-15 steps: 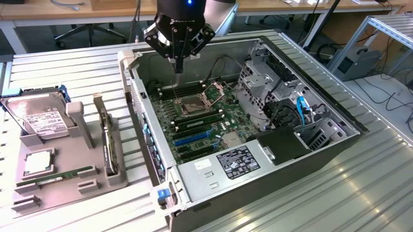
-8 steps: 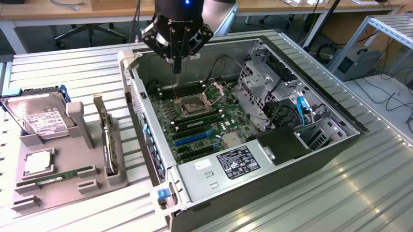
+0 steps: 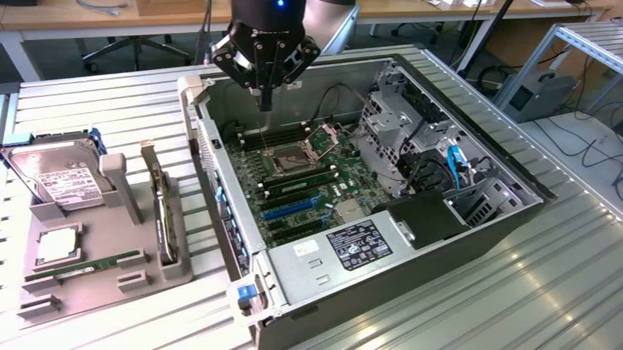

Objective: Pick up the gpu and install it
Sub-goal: 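Reach for the gpu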

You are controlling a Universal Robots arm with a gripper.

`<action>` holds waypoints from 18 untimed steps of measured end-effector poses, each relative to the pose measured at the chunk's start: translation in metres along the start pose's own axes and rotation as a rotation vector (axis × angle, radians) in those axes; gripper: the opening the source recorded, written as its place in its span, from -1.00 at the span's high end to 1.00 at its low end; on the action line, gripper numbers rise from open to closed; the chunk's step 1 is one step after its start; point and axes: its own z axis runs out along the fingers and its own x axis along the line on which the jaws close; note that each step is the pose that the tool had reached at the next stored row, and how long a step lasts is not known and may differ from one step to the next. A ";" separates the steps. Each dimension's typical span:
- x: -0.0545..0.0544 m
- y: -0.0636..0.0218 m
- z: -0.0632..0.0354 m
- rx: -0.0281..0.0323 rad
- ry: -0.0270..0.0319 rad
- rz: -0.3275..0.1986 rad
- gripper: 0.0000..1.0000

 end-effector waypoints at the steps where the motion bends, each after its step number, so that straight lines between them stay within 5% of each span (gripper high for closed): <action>1: 0.000 0.0000 0.0000 0.0000 0.0000 0.000 0.79; 18: 0.005 -0.0004 -0.0001 -0.0001 0.0000 0.000 0.79</action>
